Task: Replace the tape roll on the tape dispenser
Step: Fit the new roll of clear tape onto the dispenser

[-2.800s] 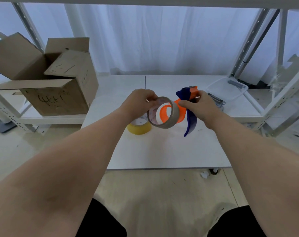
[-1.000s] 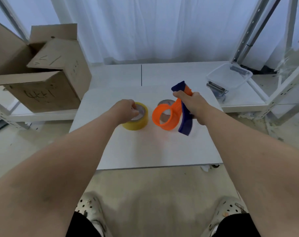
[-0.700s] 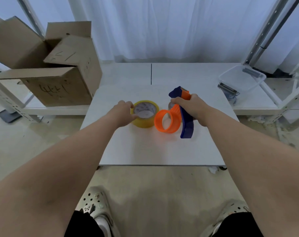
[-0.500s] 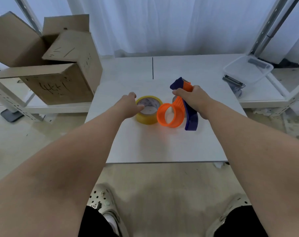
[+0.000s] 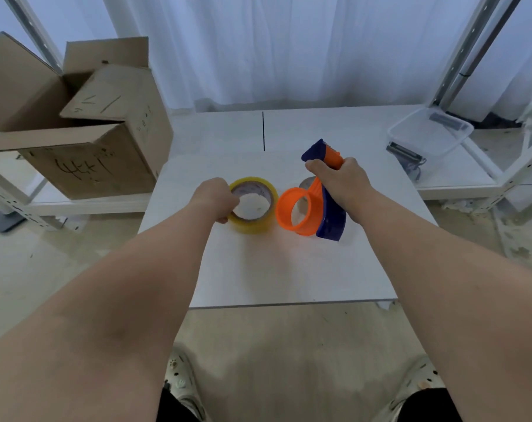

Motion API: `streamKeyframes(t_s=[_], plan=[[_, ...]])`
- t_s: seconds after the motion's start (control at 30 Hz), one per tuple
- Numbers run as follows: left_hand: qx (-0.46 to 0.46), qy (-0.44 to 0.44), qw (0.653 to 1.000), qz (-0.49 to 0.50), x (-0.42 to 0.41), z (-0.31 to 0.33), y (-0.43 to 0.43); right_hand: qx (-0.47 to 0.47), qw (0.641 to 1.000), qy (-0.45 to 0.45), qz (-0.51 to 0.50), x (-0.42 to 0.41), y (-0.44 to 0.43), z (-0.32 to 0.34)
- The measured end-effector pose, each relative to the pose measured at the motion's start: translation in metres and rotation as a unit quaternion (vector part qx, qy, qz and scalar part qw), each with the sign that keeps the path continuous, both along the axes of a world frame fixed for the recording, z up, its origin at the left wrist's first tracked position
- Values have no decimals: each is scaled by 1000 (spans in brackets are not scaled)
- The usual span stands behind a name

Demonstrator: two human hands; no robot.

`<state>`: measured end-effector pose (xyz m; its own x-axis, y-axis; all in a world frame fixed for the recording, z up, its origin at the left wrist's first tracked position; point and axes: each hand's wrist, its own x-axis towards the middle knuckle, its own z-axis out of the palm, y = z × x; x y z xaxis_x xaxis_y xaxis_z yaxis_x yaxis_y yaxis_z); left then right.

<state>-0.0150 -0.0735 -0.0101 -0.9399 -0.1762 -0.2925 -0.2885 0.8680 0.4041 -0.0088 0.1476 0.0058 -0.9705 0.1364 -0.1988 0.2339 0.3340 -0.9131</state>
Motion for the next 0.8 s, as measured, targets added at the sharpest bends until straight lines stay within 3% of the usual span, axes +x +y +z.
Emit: streamKeyframes(t_s=[0.1, 0.17, 0.27, 0.4, 0.5, 0.8], plan=[[-23, 131, 991, -6, -1, 20, -2, 22, 999, 41, -7, 7, 9, 10], [51, 217, 975, 7, 1, 40, -2, 28, 997, 69, -16, 12, 15, 20], [167, 284, 944, -10, 11, 68, 2, -36, 995, 85, -33, 19, 21, 37], [137, 307, 936, -106, 37, 92, 9, -129, 987, 86, -49, 29, 22, 55], [80, 276, 945, -154, 53, 97, 11, -167, 982, 82, -33, 38, 19, 61], [5, 320, 935, -155, 61, 93, 21, -178, 978, 107, 14, 46, 12, 63]])
